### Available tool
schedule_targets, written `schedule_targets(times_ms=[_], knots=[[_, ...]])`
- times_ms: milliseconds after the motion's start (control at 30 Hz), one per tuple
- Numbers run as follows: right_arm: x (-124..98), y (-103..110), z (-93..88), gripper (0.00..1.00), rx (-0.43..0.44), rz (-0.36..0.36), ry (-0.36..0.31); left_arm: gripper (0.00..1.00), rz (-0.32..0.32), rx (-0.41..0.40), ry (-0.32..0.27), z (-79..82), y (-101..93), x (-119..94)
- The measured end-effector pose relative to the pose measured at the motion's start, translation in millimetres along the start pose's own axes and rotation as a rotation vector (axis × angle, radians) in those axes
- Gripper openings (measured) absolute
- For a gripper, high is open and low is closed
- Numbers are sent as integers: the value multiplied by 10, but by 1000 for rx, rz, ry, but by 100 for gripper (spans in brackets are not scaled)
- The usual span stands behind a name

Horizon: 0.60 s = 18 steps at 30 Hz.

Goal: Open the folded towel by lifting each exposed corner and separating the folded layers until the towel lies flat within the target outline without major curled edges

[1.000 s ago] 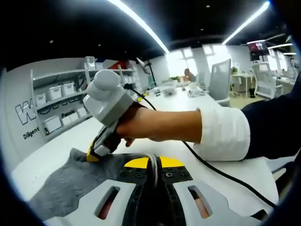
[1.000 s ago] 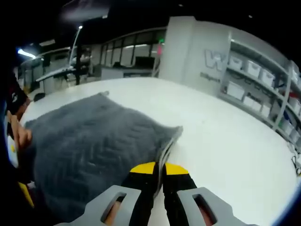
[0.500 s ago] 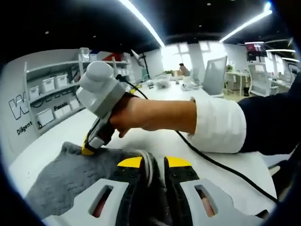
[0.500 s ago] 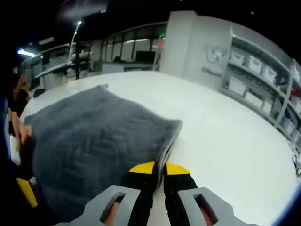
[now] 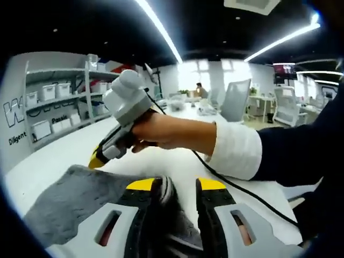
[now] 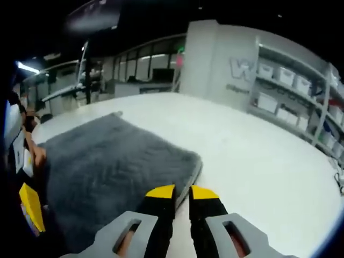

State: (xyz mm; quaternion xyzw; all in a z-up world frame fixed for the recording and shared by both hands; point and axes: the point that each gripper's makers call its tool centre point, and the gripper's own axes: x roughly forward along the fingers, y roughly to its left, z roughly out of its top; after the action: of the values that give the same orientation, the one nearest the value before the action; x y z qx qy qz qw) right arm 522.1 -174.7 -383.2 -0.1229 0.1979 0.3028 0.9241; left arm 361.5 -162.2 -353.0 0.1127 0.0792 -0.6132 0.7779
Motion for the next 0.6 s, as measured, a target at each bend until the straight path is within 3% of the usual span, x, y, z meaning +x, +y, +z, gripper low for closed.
schedule_targets(times_ms=[133,200,267,333,467,600], knots=[[-24,53,66,1,16,14,-43,28,9,-18,-25,58,118,-155],[-14,93,59,1,13,19,-38,28,16,-39,-26,50,196,-198],[31,-1,60,1,2,15,-24,28,14,-59,-40,54,234,-214],[47,-9,48,2,0,18,-15,29,-31,-93,-20,11,161,-199],[56,-9,70,2,3,22,-25,29,-23,-21,23,-45,155,-182],[61,46,112,2,-2,51,-36,26,-74,-31,40,-82,58,-174]])
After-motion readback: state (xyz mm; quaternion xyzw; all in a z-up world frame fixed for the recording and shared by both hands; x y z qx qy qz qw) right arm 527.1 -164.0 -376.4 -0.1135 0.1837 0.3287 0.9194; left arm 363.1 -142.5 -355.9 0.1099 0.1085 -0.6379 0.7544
